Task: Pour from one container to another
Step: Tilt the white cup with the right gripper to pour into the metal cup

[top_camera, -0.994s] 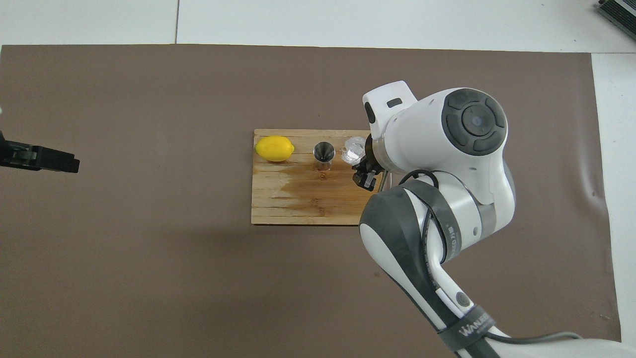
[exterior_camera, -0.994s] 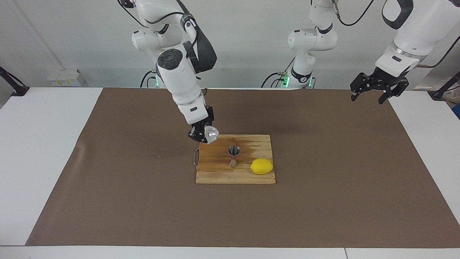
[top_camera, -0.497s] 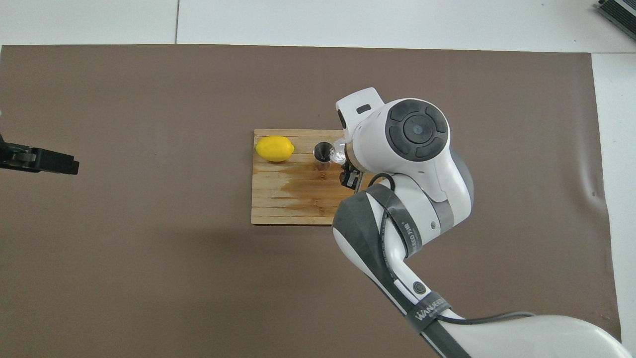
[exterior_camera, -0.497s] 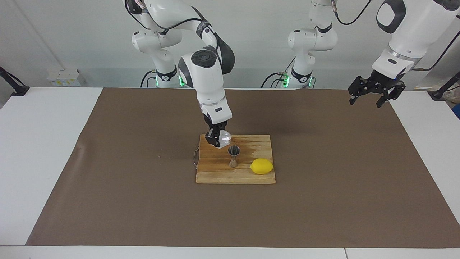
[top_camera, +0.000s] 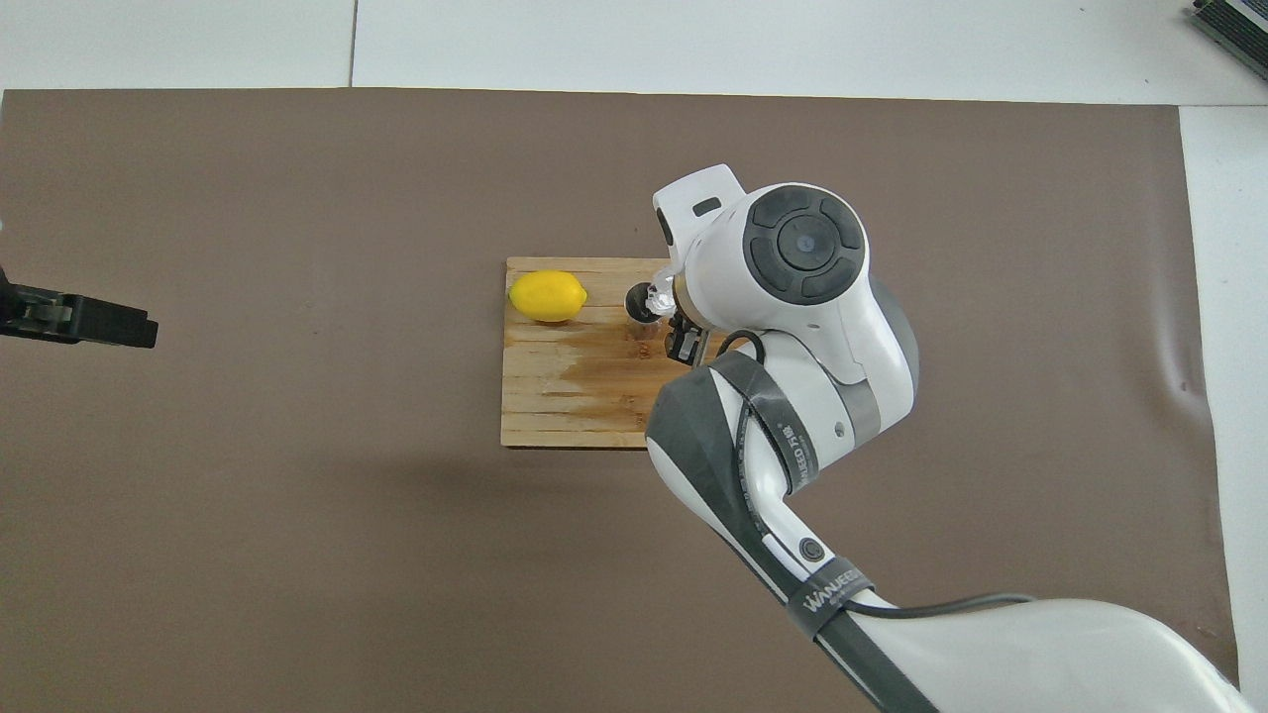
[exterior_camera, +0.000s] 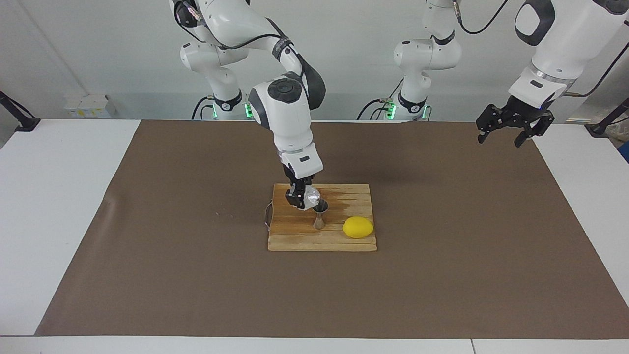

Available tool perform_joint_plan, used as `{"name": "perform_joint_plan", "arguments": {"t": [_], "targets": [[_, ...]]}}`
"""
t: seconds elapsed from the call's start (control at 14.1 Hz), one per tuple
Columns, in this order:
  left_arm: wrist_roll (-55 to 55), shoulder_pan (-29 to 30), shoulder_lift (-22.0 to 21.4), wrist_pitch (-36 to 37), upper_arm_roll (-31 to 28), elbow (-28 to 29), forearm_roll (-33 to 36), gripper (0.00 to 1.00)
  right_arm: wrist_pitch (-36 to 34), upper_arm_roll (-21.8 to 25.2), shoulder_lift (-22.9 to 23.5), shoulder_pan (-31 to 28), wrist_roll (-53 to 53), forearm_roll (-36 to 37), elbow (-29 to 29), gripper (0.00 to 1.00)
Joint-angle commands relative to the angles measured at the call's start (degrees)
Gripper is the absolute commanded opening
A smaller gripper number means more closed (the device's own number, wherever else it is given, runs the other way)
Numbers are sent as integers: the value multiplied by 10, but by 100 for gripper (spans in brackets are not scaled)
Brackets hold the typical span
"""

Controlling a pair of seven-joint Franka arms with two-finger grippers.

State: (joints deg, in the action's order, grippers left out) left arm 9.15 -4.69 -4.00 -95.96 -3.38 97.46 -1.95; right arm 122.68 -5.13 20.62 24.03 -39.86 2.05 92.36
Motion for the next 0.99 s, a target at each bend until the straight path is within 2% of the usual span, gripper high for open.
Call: {"name": "perform_joint_plan", "arguments": {"t": [0.0, 0.92], "targets": [[2, 6, -19, -8, 4, 22, 8, 100, -13, -1, 12, 6, 16, 45, -30, 0], [2, 6, -19, -8, 4, 22, 8, 100, -51, -1, 8, 30, 15, 124, -30, 0]]}}
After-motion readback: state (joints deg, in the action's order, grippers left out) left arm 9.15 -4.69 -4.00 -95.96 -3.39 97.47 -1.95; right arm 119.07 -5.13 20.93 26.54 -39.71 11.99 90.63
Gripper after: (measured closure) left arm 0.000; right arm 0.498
